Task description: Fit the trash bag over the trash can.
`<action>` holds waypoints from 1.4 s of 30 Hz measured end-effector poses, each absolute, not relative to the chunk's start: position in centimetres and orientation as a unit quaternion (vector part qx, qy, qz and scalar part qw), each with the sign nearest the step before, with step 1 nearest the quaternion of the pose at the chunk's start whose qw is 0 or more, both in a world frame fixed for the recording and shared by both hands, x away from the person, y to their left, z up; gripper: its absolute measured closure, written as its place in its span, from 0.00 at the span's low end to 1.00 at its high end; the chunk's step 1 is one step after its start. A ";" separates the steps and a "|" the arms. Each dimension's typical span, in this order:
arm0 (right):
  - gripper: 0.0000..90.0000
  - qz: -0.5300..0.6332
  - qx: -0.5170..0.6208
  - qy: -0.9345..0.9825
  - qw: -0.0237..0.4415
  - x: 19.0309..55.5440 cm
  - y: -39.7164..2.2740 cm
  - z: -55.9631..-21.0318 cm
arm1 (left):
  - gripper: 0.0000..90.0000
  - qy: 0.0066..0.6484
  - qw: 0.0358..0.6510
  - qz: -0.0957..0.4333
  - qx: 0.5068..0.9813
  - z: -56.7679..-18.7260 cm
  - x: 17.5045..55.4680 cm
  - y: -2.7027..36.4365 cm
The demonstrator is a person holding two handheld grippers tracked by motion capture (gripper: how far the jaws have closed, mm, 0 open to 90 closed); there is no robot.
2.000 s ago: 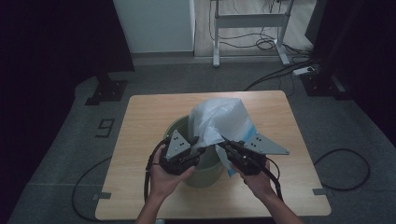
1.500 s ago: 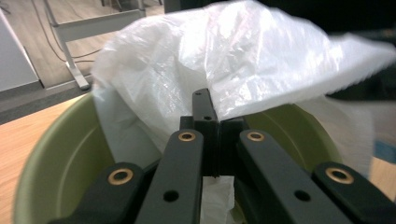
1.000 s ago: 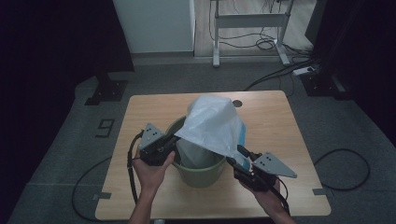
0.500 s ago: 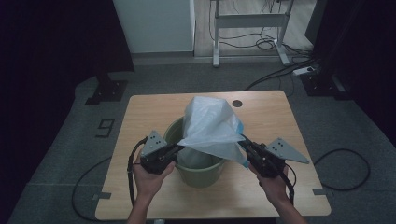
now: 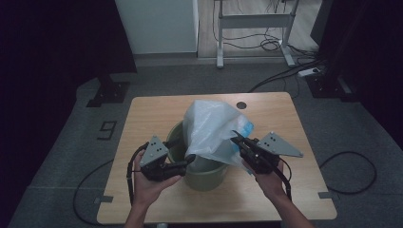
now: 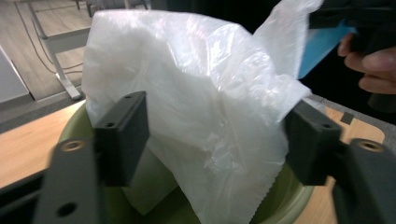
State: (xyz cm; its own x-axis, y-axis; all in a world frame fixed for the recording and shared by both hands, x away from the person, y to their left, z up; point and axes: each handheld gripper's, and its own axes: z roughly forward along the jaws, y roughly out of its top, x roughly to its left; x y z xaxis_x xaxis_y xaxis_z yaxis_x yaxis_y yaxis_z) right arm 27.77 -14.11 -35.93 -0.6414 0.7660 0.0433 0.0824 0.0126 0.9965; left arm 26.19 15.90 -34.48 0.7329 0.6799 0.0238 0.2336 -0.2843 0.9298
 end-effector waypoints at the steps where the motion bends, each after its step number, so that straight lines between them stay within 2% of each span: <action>1: 0.98 0.624 0.324 0.656 0.275 27.8 -14.2 -35.8 | 0.27 0.293 0.524 0.209 0.772 -34.3 26.1 16.0; 4: 0.98 0.626 0.323 0.654 0.276 27.9 -14.4 -35.5 | 0.24 0.285 0.524 0.211 0.774 -33.9 25.9 15.9; 10: 0.98 0.631 0.317 0.651 0.279 27.8 -14.4 -34.6 | 0.25 0.270 0.520 0.205 0.784 -33.3 26.2 14.9; 20: 0.98 0.630 0.306 0.662 0.268 28.1 -13.1 -34.0 | 0.36 0.244 0.521 0.186 0.797 -32.6 26.9 12.5; 24: 0.98 0.629 0.308 0.665 0.260 28.3 -12.8 -34.3 | 0.39 0.250 0.517 0.180 0.798 -32.9 27.2 11.9; 37: 0.98 0.637 0.318 0.662 0.236 28.5 -12.5 -34.8 | 0.39 0.289 0.521 0.196 0.779 -35.4 27.5 10.8; 40: 0.98 0.637 0.316 0.663 0.235 28.5 -12.3 -34.9 | 0.46 0.289 0.517 0.199 0.781 -35.7 27.6 10.4; 42: 0.98 0.637 0.316 0.663 0.234 28.5 -12.2 -34.9 | 0.56 0.283 0.514 0.198 0.785 -35.8 27.7 10.2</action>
